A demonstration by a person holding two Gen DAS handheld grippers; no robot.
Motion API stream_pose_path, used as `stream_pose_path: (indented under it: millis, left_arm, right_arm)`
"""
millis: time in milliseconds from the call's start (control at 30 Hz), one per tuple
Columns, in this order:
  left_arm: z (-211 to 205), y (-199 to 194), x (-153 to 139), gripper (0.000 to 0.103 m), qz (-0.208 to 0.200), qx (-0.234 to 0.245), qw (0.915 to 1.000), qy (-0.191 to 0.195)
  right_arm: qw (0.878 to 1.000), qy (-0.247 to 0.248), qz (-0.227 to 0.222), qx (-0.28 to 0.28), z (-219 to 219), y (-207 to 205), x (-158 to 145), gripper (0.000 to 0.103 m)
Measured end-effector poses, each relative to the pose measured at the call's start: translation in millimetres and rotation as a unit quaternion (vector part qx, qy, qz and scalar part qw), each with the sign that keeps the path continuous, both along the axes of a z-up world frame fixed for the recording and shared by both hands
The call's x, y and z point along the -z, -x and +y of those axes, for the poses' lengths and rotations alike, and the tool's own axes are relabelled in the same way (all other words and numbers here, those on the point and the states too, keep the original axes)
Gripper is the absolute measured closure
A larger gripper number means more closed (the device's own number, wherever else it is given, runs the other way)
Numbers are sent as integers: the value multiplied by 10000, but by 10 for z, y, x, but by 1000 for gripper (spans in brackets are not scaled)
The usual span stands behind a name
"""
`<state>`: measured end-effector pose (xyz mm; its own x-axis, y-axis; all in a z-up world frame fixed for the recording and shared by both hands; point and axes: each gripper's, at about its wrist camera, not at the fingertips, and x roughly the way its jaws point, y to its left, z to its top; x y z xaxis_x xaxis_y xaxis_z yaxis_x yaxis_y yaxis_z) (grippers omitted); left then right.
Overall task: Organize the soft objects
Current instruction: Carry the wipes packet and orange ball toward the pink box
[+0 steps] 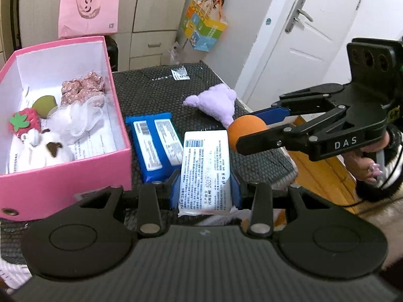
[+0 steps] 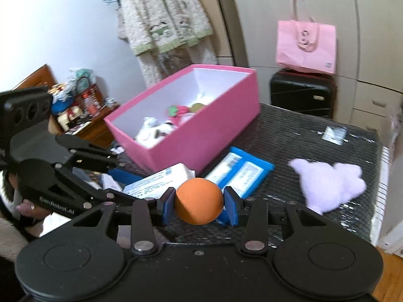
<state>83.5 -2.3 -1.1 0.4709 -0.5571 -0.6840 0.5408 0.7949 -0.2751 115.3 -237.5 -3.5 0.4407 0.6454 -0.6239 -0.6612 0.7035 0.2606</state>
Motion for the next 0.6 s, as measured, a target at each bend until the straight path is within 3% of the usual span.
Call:
stream_pose_path:
  millis: [133,267,600]
  left_arm:
    - [167,77,-120,65,-57,-34,9997,-219]
    - [375,93,-252,65,-153,-153,9996,-193]
    - [785,50,-491,65,-678,-479,9961,-302]
  right_arm:
    - [9997,-18,48,-250,135,74,-88,56]
    - [9992,-78,-15,-381,278,100,-210,56]
    - [9960,-59,-461,-769,750,6,-498,55]
